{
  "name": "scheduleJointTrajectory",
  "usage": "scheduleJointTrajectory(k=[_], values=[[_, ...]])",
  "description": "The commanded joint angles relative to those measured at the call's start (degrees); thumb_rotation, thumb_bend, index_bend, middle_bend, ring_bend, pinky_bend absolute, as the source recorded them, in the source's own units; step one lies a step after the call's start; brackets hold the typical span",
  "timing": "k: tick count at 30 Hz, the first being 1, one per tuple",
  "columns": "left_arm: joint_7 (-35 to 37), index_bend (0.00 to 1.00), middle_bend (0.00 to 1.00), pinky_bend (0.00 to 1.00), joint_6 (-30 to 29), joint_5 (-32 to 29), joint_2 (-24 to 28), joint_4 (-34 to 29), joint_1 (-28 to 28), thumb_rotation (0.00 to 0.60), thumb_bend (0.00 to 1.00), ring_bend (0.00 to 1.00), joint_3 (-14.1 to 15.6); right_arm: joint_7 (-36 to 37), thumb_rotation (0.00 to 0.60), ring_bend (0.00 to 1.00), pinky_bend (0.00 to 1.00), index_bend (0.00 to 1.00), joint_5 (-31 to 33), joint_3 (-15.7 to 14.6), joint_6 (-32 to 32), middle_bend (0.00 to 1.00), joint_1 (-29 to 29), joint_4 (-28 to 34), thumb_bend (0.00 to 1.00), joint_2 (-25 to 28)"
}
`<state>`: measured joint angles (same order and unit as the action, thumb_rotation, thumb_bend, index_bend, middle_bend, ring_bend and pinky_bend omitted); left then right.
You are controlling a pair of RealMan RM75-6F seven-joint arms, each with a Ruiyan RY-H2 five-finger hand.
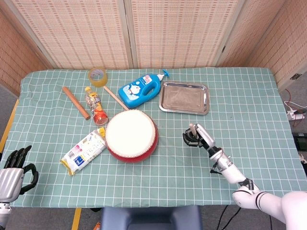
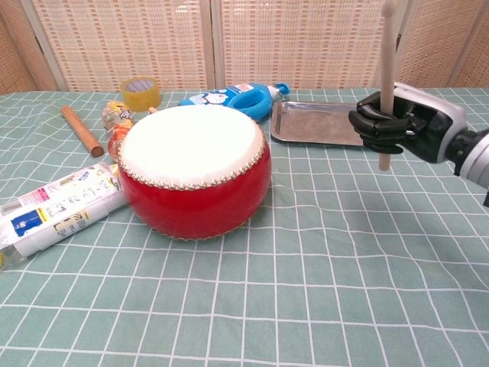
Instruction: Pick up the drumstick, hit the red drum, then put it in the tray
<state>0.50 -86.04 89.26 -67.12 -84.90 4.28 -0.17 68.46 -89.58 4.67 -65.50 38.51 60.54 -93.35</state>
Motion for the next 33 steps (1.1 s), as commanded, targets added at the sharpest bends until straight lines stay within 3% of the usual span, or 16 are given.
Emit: scheduleJointTrajectory(k=[1,5,8,16,24,29,33], values=[[0.06,0.01,0.0,0.0,-0.25,0.4,0.07,-0.07,0.07,0.6,0.23,0.0,0.03,-40.41,0.6,1.0,1.0,1.0,8.96,10.1,4.79,1.0,6.71,12.88,0.62,4.29],[0.08,0.01,0.0,0.0,-0.71,0.97,0.23,-0.17,0.09,0.6,0.23,0.0,0.08,-61.58,0.6,1.0,1.0,1.0,12.19,12.23,7.12,1.0,11.08,12.3,0.62,2.38],[0.12,0.01,0.0,0.0,-1.0,1.21,0.32,-0.13,0.08,0.6,0.23,0.0,0.07,-72.76,0.6,1.0,1.0,1.0,12.7,12.5,8.26,1.0,14.11,10.15,0.62,0.56],[0.94,0.01,0.0,0.0,-1.16,1.24,0.12,0.51,-0.03,0.6,0.23,0.0,0.19,-92.58,0.6,1.0,1.0,1.0,10.66,10.84,10.43,1.0,20.33,2.65,0.63,-3.74],[2.25,0.01,0.0,0.0,-0.84,1.08,-0.56,1.96,-0.07,0.6,0.23,0.0,0.4,-101.37,0.6,1.0,1.0,1.0,9.08,8.06,12.32,1.0,22.66,-4.25,0.65,-5.63],[2.67,0.01,0.0,0.0,-0.76,1.2,-0.86,2.5,0.06,0.6,0.23,0.0,0.41,-103.26,0.6,1.0,1.0,1.0,7.27,5.97,12.6,1.0,22.88,-6.61,0.65,-5.47],[2.72,0.01,0.0,0.0,-1.01,1.37,-0.93,2.59,0.09,0.6,0.23,0.0,0.35,-97.94,0.6,1.0,1.0,1.0,10.54,9.98,8.6,1.0,21.4,-4.61,0.66,-6.68]])
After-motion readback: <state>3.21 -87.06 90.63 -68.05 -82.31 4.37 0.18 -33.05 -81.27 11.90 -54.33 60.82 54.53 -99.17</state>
